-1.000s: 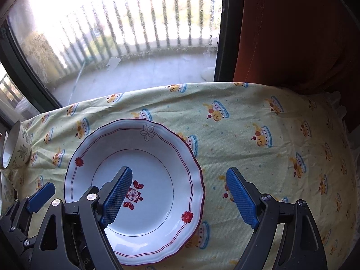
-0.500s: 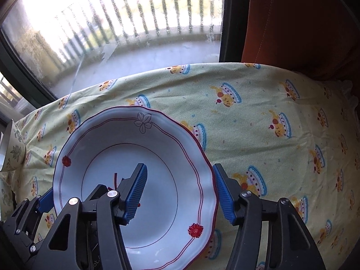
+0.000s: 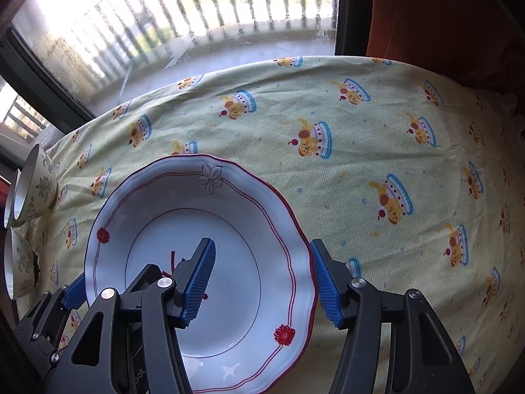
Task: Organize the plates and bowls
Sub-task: 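Grasp the red-rimmed plate rim with the left gripper while the right gripper grips it, then lift the red-rimmed plate with both grippers and carry it toward the plate stack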
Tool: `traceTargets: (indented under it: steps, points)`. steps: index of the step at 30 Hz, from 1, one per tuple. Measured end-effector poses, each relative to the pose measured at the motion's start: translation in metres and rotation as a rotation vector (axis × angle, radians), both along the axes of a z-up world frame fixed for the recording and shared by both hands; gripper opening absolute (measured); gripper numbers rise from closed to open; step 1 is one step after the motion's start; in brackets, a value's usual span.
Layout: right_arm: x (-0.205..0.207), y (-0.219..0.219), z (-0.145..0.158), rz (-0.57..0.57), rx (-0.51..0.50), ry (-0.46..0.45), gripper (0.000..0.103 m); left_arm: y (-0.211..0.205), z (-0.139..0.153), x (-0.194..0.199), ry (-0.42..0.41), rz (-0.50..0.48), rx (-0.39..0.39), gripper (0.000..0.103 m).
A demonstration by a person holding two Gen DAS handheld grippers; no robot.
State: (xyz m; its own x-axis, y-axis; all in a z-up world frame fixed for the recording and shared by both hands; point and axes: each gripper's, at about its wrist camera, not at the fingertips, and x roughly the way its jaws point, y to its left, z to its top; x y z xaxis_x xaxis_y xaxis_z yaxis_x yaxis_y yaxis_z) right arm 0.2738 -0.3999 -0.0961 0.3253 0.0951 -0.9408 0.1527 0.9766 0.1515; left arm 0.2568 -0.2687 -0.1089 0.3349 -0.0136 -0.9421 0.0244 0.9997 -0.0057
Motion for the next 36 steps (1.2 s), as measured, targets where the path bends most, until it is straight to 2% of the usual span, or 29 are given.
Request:
traceTargets:
  steps: [5,6,8,9,13,19,22,29,36]
  points:
    - [-0.009,0.016,0.000,0.046,0.022,0.012,0.059,0.018,-0.004,-0.005,0.029,0.040,-0.033,0.064]
    - [-0.009,0.017,-0.001,0.047,0.020,0.011,0.058,0.020,-0.004,-0.006,0.024,0.046,-0.044,0.061]
    - [-0.007,0.020,-0.003,0.049,0.012,0.005,0.057,0.019,-0.002,-0.006,-0.007,0.047,-0.015,0.055]
    - [-0.007,0.020,-0.003,0.050,0.007,0.004,0.056,0.019,-0.002,-0.006,-0.015,0.039,0.001,0.055]
    - [-0.003,0.018,-0.010,0.065,-0.016,0.010,0.047,0.020,-0.002,-0.003,-0.012,0.057,-0.019,0.055]
    - [0.001,0.025,-0.011,0.086,-0.062,-0.023,0.049,0.022,-0.002,-0.001,-0.008,0.068,-0.027,0.055]
    - [0.001,0.028,-0.008,0.095,-0.088,-0.021,0.049,0.018,0.004,-0.005,-0.040,0.049,0.004,0.053]
    - [-0.007,0.030,0.011,0.084,-0.100,-0.041,0.049,0.021,0.023,-0.009,-0.060,0.042,-0.018,0.053]
    - [-0.026,0.028,0.049,0.049,-0.115,-0.082,0.049,0.020,0.056,-0.024,-0.104,0.014,-0.036,0.053]
